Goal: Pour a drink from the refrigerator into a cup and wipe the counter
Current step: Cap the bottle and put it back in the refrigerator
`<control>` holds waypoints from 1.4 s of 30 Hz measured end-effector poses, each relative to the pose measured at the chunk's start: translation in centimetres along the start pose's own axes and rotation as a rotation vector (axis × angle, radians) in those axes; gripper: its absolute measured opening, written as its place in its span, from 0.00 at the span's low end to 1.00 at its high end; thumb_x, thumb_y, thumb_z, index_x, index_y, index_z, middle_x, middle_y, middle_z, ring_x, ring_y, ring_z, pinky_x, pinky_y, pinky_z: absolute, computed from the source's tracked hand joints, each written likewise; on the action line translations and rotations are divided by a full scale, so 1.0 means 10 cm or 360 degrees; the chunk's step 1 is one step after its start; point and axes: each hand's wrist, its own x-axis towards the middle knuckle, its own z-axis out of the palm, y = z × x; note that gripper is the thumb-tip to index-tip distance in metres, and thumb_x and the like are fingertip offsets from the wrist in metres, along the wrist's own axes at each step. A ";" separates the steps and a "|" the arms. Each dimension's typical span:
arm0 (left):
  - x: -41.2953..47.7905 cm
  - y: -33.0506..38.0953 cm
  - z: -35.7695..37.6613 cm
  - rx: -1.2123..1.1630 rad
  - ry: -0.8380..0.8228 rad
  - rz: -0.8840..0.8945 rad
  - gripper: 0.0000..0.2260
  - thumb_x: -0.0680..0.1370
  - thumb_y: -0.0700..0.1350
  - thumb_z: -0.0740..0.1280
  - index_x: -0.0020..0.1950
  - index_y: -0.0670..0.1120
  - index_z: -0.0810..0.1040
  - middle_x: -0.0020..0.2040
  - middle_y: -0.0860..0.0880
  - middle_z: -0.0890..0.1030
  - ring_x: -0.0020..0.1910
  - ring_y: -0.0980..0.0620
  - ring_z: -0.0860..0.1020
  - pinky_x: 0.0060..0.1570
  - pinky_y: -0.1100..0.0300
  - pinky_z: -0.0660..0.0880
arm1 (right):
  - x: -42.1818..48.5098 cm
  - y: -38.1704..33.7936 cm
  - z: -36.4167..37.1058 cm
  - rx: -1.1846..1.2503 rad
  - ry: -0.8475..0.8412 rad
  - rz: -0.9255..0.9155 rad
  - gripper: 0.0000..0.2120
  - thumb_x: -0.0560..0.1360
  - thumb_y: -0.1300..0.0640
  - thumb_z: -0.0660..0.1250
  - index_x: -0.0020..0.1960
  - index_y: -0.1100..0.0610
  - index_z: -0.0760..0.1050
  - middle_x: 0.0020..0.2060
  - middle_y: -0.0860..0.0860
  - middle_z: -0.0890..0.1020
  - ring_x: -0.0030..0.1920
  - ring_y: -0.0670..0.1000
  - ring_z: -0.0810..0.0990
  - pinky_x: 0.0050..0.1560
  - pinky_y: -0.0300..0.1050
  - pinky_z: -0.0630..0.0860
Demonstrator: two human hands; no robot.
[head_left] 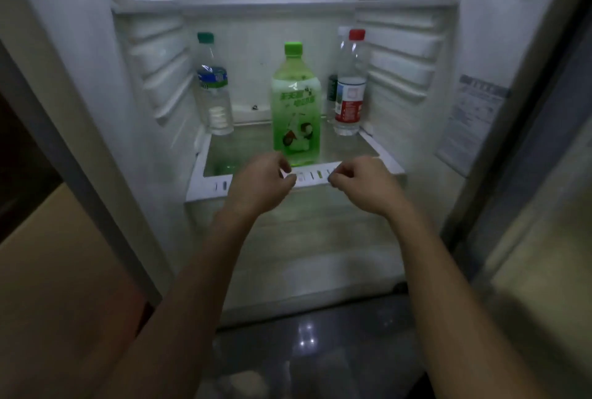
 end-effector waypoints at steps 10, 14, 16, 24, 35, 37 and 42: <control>-0.83 -0.02 0.21 0.0240 -0.0404 0.0020 0.12 0.77 0.54 0.69 0.56 0.50 0.79 0.53 0.49 0.83 0.53 0.48 0.80 0.54 0.51 0.77 | -0.74 0.34 0.26 -0.0035 -0.0313 0.0162 0.13 0.74 0.58 0.64 0.45 0.67 0.81 0.41 0.63 0.84 0.44 0.60 0.82 0.47 0.55 0.78; -1.29 0.07 0.18 0.0286 -0.0435 0.0048 0.12 0.78 0.54 0.68 0.57 0.49 0.79 0.52 0.50 0.82 0.52 0.49 0.79 0.48 0.56 0.74 | -1.10 0.33 0.22 0.0061 -0.0244 0.0126 0.12 0.76 0.57 0.64 0.45 0.65 0.81 0.40 0.60 0.84 0.44 0.58 0.82 0.49 0.55 0.78; -1.56 0.12 0.18 0.0347 -0.0404 0.0026 0.12 0.78 0.54 0.68 0.57 0.49 0.79 0.53 0.50 0.82 0.54 0.48 0.79 0.47 0.56 0.72 | -1.30 0.32 0.19 0.0108 -0.0242 0.0084 0.11 0.75 0.58 0.65 0.44 0.65 0.81 0.39 0.59 0.84 0.43 0.57 0.82 0.49 0.56 0.78; -2.77 0.47 0.23 0.0481 -0.0623 -0.0107 0.14 0.79 0.54 0.67 0.60 0.47 0.78 0.57 0.46 0.81 0.55 0.46 0.78 0.50 0.55 0.75 | -2.34 0.18 0.09 0.0056 -0.0260 -0.0116 0.11 0.77 0.56 0.63 0.52 0.57 0.83 0.49 0.54 0.84 0.51 0.54 0.81 0.49 0.45 0.76; -3.77 0.72 0.06 0.0586 -0.0809 -0.0057 0.17 0.79 0.56 0.65 0.63 0.48 0.76 0.59 0.48 0.80 0.58 0.48 0.76 0.54 0.56 0.71 | -3.54 0.23 0.15 -0.0091 -0.0535 -0.0182 0.11 0.78 0.55 0.62 0.50 0.58 0.81 0.46 0.55 0.84 0.46 0.55 0.80 0.46 0.45 0.76; -3.93 0.73 0.07 0.0576 -0.0812 -0.0014 0.16 0.79 0.56 0.66 0.62 0.48 0.76 0.59 0.47 0.80 0.58 0.47 0.76 0.54 0.56 0.72 | -3.80 0.26 0.11 -0.0108 -0.0521 -0.0178 0.12 0.78 0.56 0.62 0.54 0.58 0.81 0.50 0.55 0.84 0.51 0.55 0.81 0.50 0.45 0.76; -4.41 0.73 0.18 0.0458 -0.0901 0.0108 0.17 0.80 0.55 0.66 0.64 0.46 0.76 0.60 0.46 0.80 0.58 0.47 0.77 0.56 0.55 0.73 | -4.42 0.38 0.05 -0.0141 -0.0547 -0.0039 0.11 0.79 0.56 0.61 0.55 0.57 0.80 0.51 0.53 0.83 0.52 0.55 0.80 0.48 0.43 0.74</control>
